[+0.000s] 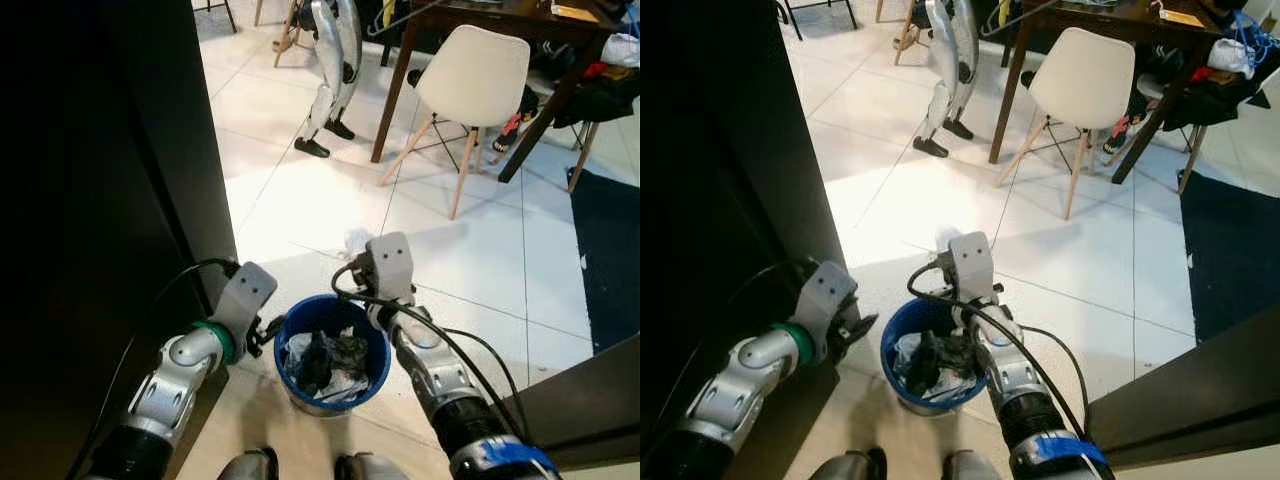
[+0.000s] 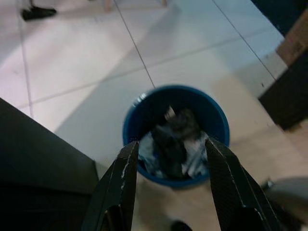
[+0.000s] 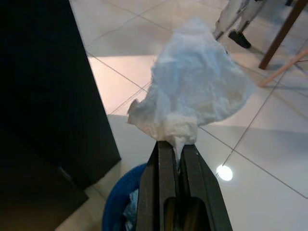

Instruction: Clean up the room

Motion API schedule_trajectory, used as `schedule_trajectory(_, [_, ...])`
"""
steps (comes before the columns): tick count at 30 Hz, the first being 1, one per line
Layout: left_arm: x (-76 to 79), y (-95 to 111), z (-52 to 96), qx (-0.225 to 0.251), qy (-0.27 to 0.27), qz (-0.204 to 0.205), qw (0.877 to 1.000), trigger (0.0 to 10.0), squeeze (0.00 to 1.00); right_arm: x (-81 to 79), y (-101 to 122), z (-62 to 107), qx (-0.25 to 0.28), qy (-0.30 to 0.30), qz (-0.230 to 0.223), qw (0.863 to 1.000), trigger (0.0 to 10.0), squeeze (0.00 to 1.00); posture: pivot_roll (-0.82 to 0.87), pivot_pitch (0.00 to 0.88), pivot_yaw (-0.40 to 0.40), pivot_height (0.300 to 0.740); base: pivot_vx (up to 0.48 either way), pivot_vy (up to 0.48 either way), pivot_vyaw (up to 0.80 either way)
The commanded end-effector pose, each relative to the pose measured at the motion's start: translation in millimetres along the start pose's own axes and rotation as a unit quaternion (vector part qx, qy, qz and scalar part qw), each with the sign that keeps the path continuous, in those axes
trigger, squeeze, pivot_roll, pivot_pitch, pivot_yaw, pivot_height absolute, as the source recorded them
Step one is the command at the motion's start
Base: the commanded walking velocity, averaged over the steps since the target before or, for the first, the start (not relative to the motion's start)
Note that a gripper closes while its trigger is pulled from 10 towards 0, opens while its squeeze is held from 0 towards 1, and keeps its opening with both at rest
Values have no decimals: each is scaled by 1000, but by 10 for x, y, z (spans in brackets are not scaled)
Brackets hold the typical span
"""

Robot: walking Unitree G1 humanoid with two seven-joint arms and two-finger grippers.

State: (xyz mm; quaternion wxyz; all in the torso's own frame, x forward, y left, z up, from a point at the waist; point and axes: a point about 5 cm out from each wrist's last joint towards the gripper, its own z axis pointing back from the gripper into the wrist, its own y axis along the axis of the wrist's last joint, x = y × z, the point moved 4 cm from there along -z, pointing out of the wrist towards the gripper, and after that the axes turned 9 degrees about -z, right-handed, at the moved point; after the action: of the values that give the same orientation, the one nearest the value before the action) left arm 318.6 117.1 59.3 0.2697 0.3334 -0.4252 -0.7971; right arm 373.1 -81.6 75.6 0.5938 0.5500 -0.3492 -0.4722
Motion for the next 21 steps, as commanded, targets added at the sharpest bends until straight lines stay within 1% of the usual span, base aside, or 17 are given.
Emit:
schedule_trajectory(1, [24, 2, 17, -3, -10, 0, 1000, 10000, 0, 36, -97, 16, -14, -9, -2, 1000, 10000, 0, 32, 172, 21, 740, 0, 0, 0])
schedule_trajectory(3, [-92, 97, 165, 8, 8, -1, 1000, 10000, 0, 48, -161, -24, -35, -9, -1, 999, 10000, 0, 81, 230, 19, 740, 0, 0, 0])
schedule_trajectory(4, [-92, 97, 165, 8, 8, -1, 1000, 10000, 0, 48, -161, -24, -35, -9, -1, 999, 10000, 0, 81, 230, 19, 740, 0, 0, 0])
schedule_trajectory(6, [-167, 188, 311, 21, 22, 3, 1000, 10000, 0, 50, -206, -42, -49, -7, -1, 999, 10000, 0, 109, 257, 14, 740, 0, 0, 0])
schedule_trajectory(7, [-167, 188, 311, 21, 22, 3, 1000, 10000, 0, 50, -206, -42, -49, -7, -1, 999, 10000, 0, 109, 257, 14, 740, 0, 0, 0])
schedule_trajectory(8, [-192, 239, 402, 28, 27, 7, 999, 10000, 0, 46, -219, -50, -54, -4, -3, 999, 10000, 0, 139, 282, 8, 740, 0, 0, 0])
schedule_trajectory(9, [-192, 239, 402, 28, 27, 7, 999, 10000, 0, 46, -219, -50, -54, -4, -3, 999, 10000, 0, 139, 282, 8, 740, 0, 0, 0])
schedule_trajectory(11, [-205, 333, 565, 37, 28, 9, 999, 10000, 0, 41, -240, -66, -62, 2, -5, 998, 10000, 0, 166, 307, 3, 740, 0, 0, 0])
schedule_trajectory(12, [-170, 372, 644, 39, 15, 9, 999, 10000, 0, 52, -247, -71, -63, 1, -5, 998, 10000, 0, 185, 321, 3, 740, 0, 0, 0])
schedule_trajectory(13, [-170, 372, 644, 39, 15, 9, 999, 10000, 0, 52, -247, -71, -63, 1, -5, 998, 10000, 0, 185, 321, 3, 740, 0, 0, 0])
schedule_trajectory(15, [-96, 405, 736, 37, -11, 8, 999, 10000, 0, 63, -253, -76, -64, -1, -6, 998, 10000, 0, 198, 333, 4, 740, 0, 0, 0])
schedule_trajectory(16, [-96, 405, 736, 37, -11, 8, 999, 10000, 0, 63, -253, -76, -64, -1, -6, 998, 10000, 0, 198, 333, 4, 740, 0, 0, 0])
schedule_trajectory(18, [34, 435, 809, 35, -42, 14, 998, 10000, 0, 73, -289, -73, -72, -5, -7, 997, 10000, 0, 224, 355, 13, 740, 0, 0, 0])
schedule_trajectory(19, [34, 435, 809, 35, -42, 14, 998, 10000, 0, 73, -289, -73, -72, -5, -7, 997, 10000, 0, 224, 355, 13, 740, 0, 0, 0])
schedule_trajectory(21, [181, 506, 863, 38, -67, 14, 997, 10000, 0, 83, -343, -66, -86, -10, -4, 996, 10000, 0, 237, 364, 20, 740, 0, 0, 0])
